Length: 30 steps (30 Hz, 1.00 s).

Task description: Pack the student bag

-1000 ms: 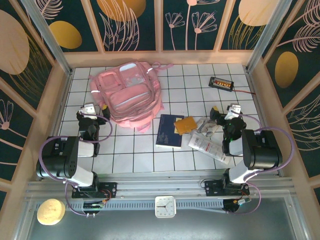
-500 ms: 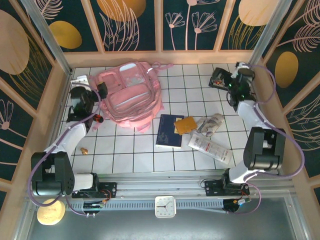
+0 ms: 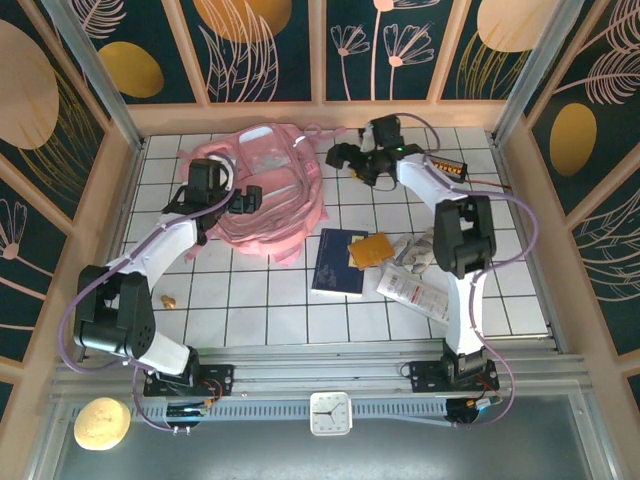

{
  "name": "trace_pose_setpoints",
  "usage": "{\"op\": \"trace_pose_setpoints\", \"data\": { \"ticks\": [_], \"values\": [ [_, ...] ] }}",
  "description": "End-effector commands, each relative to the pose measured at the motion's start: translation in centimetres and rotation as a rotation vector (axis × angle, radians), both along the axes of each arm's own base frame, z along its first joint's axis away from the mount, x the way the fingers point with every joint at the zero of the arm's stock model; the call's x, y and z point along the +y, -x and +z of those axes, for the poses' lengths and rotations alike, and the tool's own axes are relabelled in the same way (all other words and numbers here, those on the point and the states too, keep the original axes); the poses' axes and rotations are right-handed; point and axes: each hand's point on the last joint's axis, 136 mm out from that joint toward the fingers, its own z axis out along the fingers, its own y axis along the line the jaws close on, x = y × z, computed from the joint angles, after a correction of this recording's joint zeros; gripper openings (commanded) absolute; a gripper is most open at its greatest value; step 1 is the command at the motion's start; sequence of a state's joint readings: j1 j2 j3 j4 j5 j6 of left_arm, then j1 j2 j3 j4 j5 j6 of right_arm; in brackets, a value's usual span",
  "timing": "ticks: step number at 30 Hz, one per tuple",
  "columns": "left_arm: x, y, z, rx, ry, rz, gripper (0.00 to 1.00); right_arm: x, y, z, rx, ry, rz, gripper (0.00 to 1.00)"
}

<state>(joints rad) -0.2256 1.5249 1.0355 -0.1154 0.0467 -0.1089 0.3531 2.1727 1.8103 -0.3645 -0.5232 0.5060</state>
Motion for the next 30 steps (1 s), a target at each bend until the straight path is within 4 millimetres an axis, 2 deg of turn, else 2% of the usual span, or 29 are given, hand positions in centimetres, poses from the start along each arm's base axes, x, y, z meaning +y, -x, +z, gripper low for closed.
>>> {"op": "trace_pose_setpoints", "data": {
  "ticks": [1, 7, 13, 16, 19, 22, 24, 26, 30],
  "values": [
    [-0.5, -0.1, -0.3, 0.027, -0.008, -0.001, 0.99, 2.1, 0.8, -1.5, 0.110, -0.041, 0.028, 0.92],
    [-1.3, 0.0, -0.5, 0.039, 0.048, -0.012, 0.97, 4.9, 0.3, -4.6, 0.176, -0.097, 0.047, 0.82],
    [-1.3, 0.3, -0.2, 0.040, 0.026, -0.033, 0.95, 6.5, 0.2, -6.6, 0.208, -0.098, 0.054, 0.76],
    [-1.1, 0.6, -0.4, 0.049, -0.004, -0.045, 0.94, 7.1, 0.2, -7.4, 0.221, -0.111, 0.058, 0.70],
    [-1.0, 0.9, -0.8, 0.063, -0.025, -0.063, 0.92, 7.5, 0.0, -7.6, 0.226, -0.131, 0.052, 0.57],
    [-1.3, 1.1, -0.9, 0.065, -0.031, -0.089, 0.91, 7.7, -0.2, -6.6, 0.211, -0.152, 0.050, 0.40],
    [-1.6, 1.1, -0.6, 0.056, -0.031, -0.109, 0.91, 7.8, -0.4, -5.3, 0.183, -0.163, 0.052, 0.27],
    [-2.0, 1.1, -0.3, 0.047, -0.034, -0.133, 0.91, 7.7, -0.4, -3.5, 0.152, -0.172, 0.049, 0.18],
    [-3.2, 1.4, 0.4, 0.031, -0.042, -0.206, 0.92, 7.3, -0.3, 0.2, 0.097, -0.189, 0.049, 0.15]
  ]
}}
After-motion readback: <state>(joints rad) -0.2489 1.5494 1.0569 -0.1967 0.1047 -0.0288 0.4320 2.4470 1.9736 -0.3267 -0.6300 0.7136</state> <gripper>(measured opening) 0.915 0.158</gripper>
